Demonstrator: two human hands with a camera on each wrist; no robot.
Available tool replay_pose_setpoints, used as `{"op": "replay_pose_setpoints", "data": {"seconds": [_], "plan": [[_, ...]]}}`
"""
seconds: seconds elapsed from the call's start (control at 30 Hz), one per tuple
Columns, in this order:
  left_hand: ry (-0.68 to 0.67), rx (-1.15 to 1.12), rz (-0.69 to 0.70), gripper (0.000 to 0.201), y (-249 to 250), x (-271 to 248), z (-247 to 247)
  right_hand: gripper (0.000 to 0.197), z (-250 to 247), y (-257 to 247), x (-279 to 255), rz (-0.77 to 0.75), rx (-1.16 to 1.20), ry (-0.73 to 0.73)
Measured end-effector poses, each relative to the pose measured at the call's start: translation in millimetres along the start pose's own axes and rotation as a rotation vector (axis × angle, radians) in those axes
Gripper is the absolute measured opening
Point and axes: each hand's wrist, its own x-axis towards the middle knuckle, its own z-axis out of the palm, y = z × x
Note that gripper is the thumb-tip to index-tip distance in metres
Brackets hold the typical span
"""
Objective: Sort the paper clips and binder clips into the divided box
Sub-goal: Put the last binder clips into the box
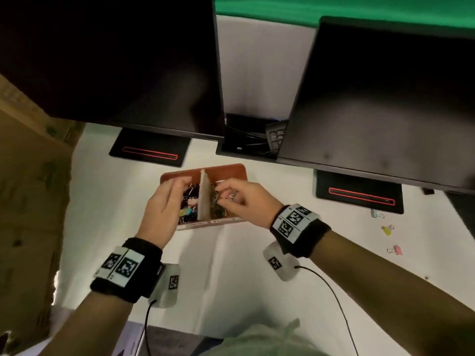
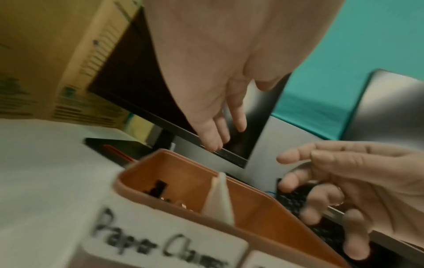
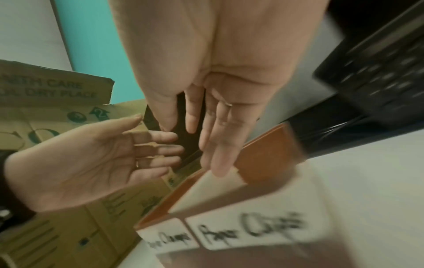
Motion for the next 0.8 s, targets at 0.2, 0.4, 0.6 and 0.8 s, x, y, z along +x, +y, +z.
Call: {"op": "replay_pose_setpoints", "data": {"seconds": [0.2,0.4,0.6,0.8], "plan": [[-0.278,0.152,0.237,0.017,31,-16,107,0.024,-64,96,-109,0.255,-0.278,0.193],[-0.637,0.397,0.317,0.034,22,-21,230,0.039,-128,176,-227,0.657,-0.452,0.223],[-0.762,0.683,0.226,0.045,2,-21,307,0.048,-162,222,-311,0.830,-0.453,0.022],[-0.654,0.701,0.298,0.018,-10,-22,328,0.006,-165,252,-344,0.636,-0.289,0.064]]}}
